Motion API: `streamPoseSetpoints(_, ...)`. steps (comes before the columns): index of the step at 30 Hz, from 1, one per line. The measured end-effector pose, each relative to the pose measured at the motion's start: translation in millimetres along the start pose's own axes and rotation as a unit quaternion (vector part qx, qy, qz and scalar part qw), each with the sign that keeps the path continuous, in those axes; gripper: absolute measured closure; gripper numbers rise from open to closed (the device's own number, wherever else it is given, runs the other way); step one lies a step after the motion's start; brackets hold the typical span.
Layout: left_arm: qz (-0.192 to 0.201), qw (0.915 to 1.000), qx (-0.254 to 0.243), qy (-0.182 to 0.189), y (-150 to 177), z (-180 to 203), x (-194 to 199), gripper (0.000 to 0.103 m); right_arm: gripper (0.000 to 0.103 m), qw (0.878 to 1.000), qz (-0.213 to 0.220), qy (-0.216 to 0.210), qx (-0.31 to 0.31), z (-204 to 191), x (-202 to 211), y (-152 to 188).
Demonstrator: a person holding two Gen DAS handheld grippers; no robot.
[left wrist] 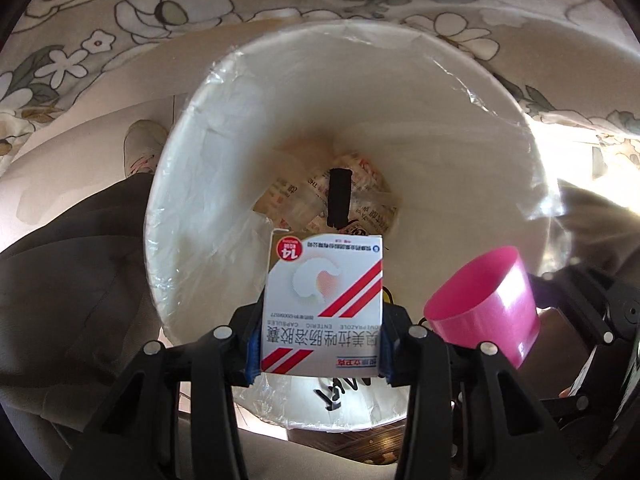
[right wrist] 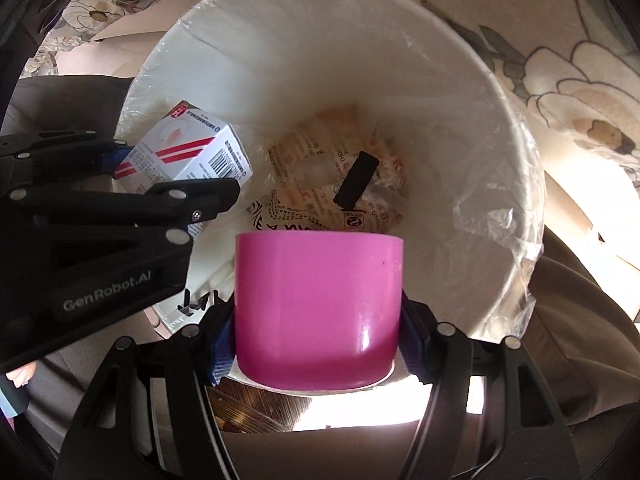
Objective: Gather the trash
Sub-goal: 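Open the right tool over the wastebasket while the left tool releases the medicine box, then move both empty tools from the wastebasket toward the milk carton and blocks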
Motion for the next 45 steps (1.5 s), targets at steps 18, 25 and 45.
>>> streamPoseSetpoints(18, 0.005, 0.9994, -0.017, -0.029, -1.3, 5.1, -6.7, 0.031, 0.035, 1.0, -0.01, 0.01, -0.014, 0.2, -3.8, 0.1)
streamPoseSetpoints(25, 0.01, 0.9989, -0.024, -0.04, 3.8, 4.6, 11.0, 0.031, 0.035, 1.0, -0.002, 0.007, -0.011, 3.9, -4.8, -1.6)
streamPoseSetpoints(45, 0.093, 0.9882, -0.08, -0.091, 37.8, 27.7, 96.1, 0.031, 0.035, 0.997, 0.077, 0.004, 0.004, 4.1, 55.9, 34.2)
Point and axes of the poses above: each gripper's, at about its wrist camera, not at the fingertips, and x roughly against the way its jaws point, z to its right, y to its underside, the point moved 6 cm from there along -x, roughly the way its jaws point, and after that the axes turned 14 degrees about -x, right-handed, at the moved point
